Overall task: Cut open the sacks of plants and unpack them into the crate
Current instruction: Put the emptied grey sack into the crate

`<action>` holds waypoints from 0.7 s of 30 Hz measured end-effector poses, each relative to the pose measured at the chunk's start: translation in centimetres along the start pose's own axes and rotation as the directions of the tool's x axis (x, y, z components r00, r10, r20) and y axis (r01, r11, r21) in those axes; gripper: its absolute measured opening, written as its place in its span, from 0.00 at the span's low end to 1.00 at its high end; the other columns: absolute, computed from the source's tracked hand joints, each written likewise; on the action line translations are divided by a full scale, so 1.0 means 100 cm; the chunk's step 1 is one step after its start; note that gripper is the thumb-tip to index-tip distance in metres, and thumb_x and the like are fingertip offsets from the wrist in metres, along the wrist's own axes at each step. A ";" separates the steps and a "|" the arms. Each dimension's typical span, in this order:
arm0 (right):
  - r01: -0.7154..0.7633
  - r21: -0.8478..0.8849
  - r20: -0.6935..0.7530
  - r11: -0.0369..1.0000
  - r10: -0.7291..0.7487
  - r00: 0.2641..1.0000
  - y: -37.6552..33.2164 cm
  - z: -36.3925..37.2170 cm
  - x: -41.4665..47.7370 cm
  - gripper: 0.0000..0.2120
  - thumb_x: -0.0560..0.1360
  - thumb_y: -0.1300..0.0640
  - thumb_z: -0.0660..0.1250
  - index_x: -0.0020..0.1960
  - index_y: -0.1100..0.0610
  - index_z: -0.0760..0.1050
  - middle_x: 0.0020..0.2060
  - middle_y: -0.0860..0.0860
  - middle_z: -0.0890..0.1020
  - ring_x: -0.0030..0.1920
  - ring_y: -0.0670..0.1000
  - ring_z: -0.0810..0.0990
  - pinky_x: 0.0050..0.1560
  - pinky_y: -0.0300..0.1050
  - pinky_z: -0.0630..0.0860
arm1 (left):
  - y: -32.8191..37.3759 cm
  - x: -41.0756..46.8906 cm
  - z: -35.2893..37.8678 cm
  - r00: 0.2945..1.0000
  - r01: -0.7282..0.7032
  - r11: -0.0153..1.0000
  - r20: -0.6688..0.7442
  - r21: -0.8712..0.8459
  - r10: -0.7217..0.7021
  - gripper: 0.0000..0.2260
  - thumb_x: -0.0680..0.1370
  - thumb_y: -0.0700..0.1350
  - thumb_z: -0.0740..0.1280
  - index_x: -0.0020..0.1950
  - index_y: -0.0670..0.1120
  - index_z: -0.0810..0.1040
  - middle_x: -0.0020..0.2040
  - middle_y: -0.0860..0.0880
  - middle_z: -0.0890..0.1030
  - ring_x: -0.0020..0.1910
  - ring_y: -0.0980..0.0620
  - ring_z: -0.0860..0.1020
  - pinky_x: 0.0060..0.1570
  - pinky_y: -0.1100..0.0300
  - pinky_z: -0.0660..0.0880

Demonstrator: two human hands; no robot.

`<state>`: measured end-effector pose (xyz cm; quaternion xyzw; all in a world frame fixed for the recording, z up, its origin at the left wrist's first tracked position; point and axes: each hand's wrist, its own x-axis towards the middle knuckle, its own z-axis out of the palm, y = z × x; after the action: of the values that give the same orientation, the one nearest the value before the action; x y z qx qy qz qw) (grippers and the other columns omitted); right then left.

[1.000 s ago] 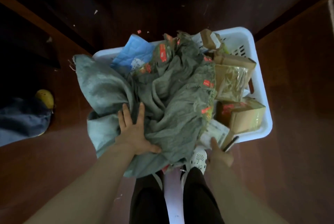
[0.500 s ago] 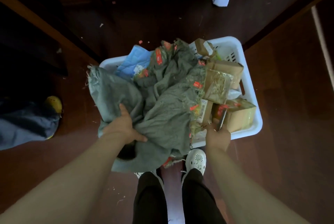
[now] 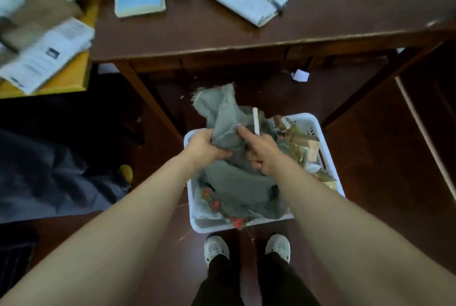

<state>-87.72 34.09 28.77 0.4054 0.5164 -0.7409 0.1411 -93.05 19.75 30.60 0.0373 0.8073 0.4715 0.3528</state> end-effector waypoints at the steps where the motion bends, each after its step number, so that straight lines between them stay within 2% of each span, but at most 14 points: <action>1: 0.041 -0.033 -0.001 0.999 -0.041 0.999 -0.013 0.003 -0.009 0.14 0.73 0.52 0.72 0.36 0.54 0.68 0.19 0.47 0.65 0.15 0.43 0.58 0.18 0.32 0.52 | 0.012 -0.007 0.000 1.000 -0.004 0.999 0.025 -0.034 0.005 0.17 0.69 0.33 0.74 0.57 0.37 0.78 0.50 0.44 0.82 0.49 0.48 0.81 0.48 0.60 0.79; 3: 0.133 -0.106 -0.041 0.985 -0.138 0.990 -0.040 0.004 -0.026 0.12 0.74 0.59 0.71 0.36 0.56 0.69 0.19 0.48 0.66 0.15 0.44 0.59 0.17 0.33 0.52 | 0.031 -0.020 -0.003 0.998 0.021 0.992 0.056 -0.125 -0.014 0.19 0.67 0.38 0.77 0.56 0.42 0.78 0.50 0.45 0.83 0.48 0.47 0.82 0.49 0.54 0.80; 5: 0.210 -0.109 -0.092 0.972 -0.220 0.971 -0.068 -0.002 -0.044 0.10 0.74 0.62 0.69 0.37 0.57 0.70 0.22 0.51 0.66 0.14 0.44 0.59 0.17 0.33 0.53 | 0.044 -0.029 -0.005 0.999 0.048 0.960 -0.007 -0.277 -0.052 0.26 0.63 0.44 0.74 0.60 0.47 0.75 0.58 0.45 0.79 0.54 0.46 0.80 0.54 0.46 0.78; 6: 0.238 -0.087 -0.105 0.967 -0.247 0.963 -0.082 -0.006 -0.054 0.09 0.75 0.63 0.67 0.38 0.57 0.70 0.23 0.52 0.66 0.15 0.44 0.59 0.17 0.33 0.53 | 0.047 -0.030 -0.006 0.995 0.049 0.945 -0.070 -0.323 -0.075 0.31 0.62 0.45 0.71 0.65 0.48 0.72 0.65 0.45 0.74 0.59 0.45 0.76 0.56 0.45 0.77; 7: 0.262 -0.072 -0.107 0.962 -0.269 0.957 -0.095 -0.010 -0.065 0.08 0.75 0.63 0.66 0.39 0.56 0.70 0.24 0.52 0.66 0.15 0.44 0.58 0.17 0.33 0.52 | 0.051 -0.035 -0.008 0.988 0.046 0.957 -0.130 -0.287 -0.086 0.34 0.63 0.43 0.70 0.69 0.48 0.67 0.70 0.45 0.67 0.65 0.45 0.71 0.60 0.46 0.75; 9: 0.291 -0.056 -0.099 0.955 -0.295 0.950 -0.118 -0.015 -0.092 0.08 0.74 0.61 0.64 0.38 0.55 0.68 0.22 0.50 0.65 0.15 0.44 0.57 0.18 0.33 0.52 | 0.054 -0.040 -0.011 0.981 0.068 0.997 -0.183 0.023 -0.063 0.40 0.69 0.39 0.70 0.77 0.48 0.55 0.75 0.44 0.54 0.72 0.43 0.60 0.67 0.48 0.68; 11: 0.332 0.005 -0.070 0.943 -0.331 0.941 -0.139 -0.016 -0.119 0.10 0.75 0.60 0.63 0.36 0.55 0.67 0.18 0.48 0.65 0.15 0.45 0.57 0.17 0.32 0.51 | 0.062 -0.046 -0.012 0.992 0.079 0.963 -0.115 0.258 -0.050 0.46 0.69 0.43 0.74 0.78 0.53 0.48 0.76 0.44 0.48 0.75 0.40 0.53 0.71 0.45 0.61; 12: 0.360 0.048 -0.054 0.932 -0.357 0.933 -0.150 -0.017 -0.132 0.11 0.75 0.59 0.62 0.35 0.55 0.67 0.17 0.47 0.66 0.14 0.44 0.58 0.17 0.32 0.51 | 0.071 -0.052 -0.010 0.995 0.079 0.946 -0.078 0.315 -0.057 0.45 0.69 0.48 0.75 0.77 0.54 0.50 0.76 0.44 0.49 0.75 0.38 0.53 0.71 0.44 0.60; 14: 0.413 0.115 -0.039 0.904 -0.411 0.911 -0.170 -0.019 -0.157 0.13 0.76 0.58 0.62 0.33 0.56 0.67 0.16 0.47 0.67 0.14 0.44 0.59 0.16 0.33 0.52 | 0.094 -0.061 -0.004 1.000 0.012 0.963 -0.011 0.268 -0.010 0.34 0.71 0.53 0.74 0.73 0.51 0.63 0.72 0.43 0.62 0.71 0.39 0.61 0.68 0.45 0.65; 15: 0.448 0.135 -0.031 0.884 -0.448 0.893 -0.180 -0.022 -0.167 0.14 0.76 0.57 0.63 0.33 0.56 0.68 0.16 0.47 0.67 0.14 0.44 0.59 0.16 0.33 0.52 | 0.105 -0.063 -0.002 1.000 -0.021 0.986 -0.010 0.167 0.023 0.27 0.73 0.51 0.73 0.69 0.47 0.69 0.66 0.43 0.71 0.66 0.41 0.69 0.62 0.46 0.72; 17: 0.540 0.122 -0.010 0.833 -0.543 0.840 -0.200 -0.031 -0.185 0.14 0.75 0.53 0.67 0.33 0.56 0.71 0.18 0.48 0.70 0.15 0.44 0.60 0.16 0.33 0.53 | 0.126 -0.071 -0.002 0.994 -0.088 0.996 -0.073 -0.015 0.087 0.17 0.75 0.46 0.71 0.60 0.41 0.75 0.54 0.44 0.78 0.54 0.44 0.77 0.48 0.51 0.78; 19: 0.614 0.098 0.026 0.784 -0.618 0.785 -0.222 -0.046 -0.200 0.17 0.70 0.43 0.72 0.37 0.56 0.73 0.22 0.49 0.71 0.17 0.46 0.61 0.18 0.34 0.54 | 0.144 -0.074 -0.009 0.968 -0.161 0.982 -0.211 -0.098 0.137 0.10 0.70 0.47 0.69 0.47 0.44 0.78 0.50 0.40 0.81 0.52 0.40 0.79 0.51 0.47 0.78; 21: 0.605 0.209 0.070 0.768 -0.629 0.775 -0.239 -0.063 -0.213 0.26 0.65 0.33 0.71 0.44 0.56 0.76 0.25 0.50 0.66 0.18 0.46 0.58 0.18 0.35 0.56 | 0.155 -0.070 -0.016 0.960 -0.175 0.941 -0.260 -0.288 0.099 0.04 0.67 0.45 0.66 0.40 0.49 0.77 0.46 0.42 0.81 0.52 0.39 0.79 0.57 0.42 0.75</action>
<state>-86.48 45.35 59.36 0.1724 0.5430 -0.8142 -0.1117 -93.04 24.37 47.05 -0.0193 0.7560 0.6164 0.2193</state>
